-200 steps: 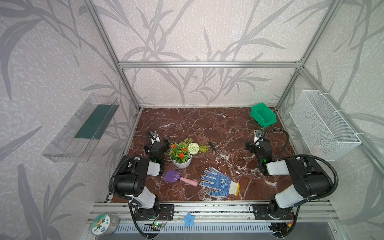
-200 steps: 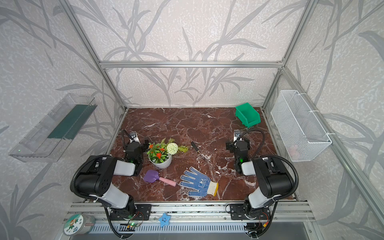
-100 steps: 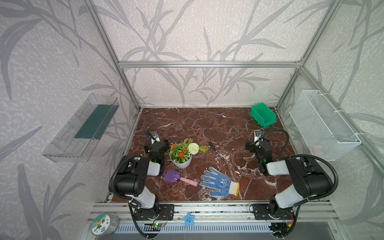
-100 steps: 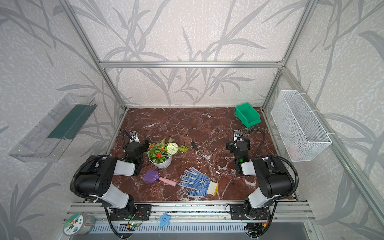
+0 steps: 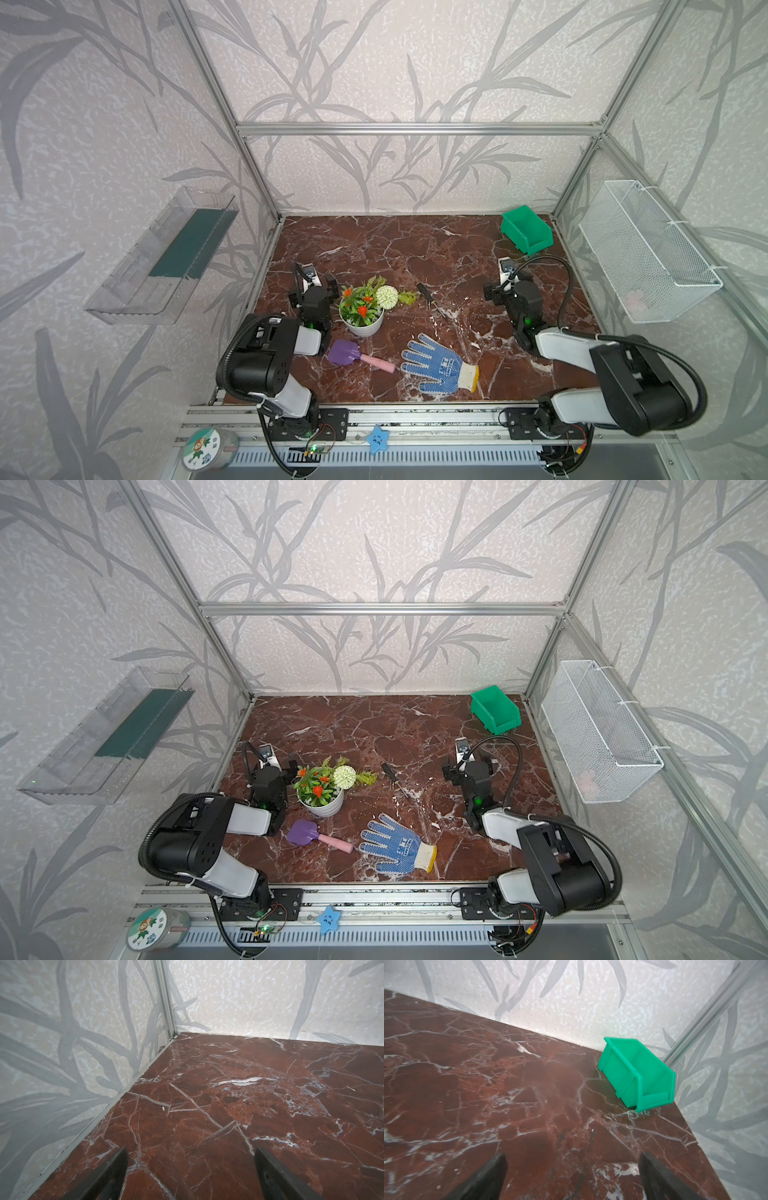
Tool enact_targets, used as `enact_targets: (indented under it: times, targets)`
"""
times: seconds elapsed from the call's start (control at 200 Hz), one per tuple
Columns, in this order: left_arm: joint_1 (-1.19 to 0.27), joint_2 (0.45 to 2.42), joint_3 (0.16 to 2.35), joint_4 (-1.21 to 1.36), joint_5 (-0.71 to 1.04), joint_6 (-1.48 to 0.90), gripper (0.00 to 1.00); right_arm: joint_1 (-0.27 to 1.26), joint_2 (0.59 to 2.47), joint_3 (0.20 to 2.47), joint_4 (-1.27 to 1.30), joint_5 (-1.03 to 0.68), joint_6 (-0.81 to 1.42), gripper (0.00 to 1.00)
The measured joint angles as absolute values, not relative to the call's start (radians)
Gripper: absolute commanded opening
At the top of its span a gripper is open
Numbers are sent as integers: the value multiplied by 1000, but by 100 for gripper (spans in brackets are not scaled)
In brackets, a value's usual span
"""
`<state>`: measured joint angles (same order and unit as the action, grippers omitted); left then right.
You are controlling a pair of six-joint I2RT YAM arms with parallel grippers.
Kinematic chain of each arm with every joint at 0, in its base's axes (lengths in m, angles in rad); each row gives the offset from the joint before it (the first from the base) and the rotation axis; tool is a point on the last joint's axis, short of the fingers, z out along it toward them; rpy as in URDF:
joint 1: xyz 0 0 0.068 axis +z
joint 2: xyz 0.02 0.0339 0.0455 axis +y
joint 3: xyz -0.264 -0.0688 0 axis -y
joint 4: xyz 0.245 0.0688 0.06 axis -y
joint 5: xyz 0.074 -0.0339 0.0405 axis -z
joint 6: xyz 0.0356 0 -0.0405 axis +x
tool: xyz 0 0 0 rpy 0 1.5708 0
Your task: Put the screwdriver in the bin
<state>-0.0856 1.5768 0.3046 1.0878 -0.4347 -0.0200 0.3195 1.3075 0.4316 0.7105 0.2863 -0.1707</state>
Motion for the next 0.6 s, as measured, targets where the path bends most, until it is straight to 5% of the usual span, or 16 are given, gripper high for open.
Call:
enact_targets:
  times: [0.14,0.29,0.45,0.6]
  targets:
    - [-112,1536,305,1048,-492,1,99,335,1189,587,484,268,-133,99]
    - [-206,1197,390,760,-564,54,99,333,1137,626,412,268,-12,99]
    - [-254,892,417,709,-582,-17,99,284,1200,648,377,239,112,99]
    - [-266,846,509,561,-525,-129,99,256,1327,801,287,244,134,99]
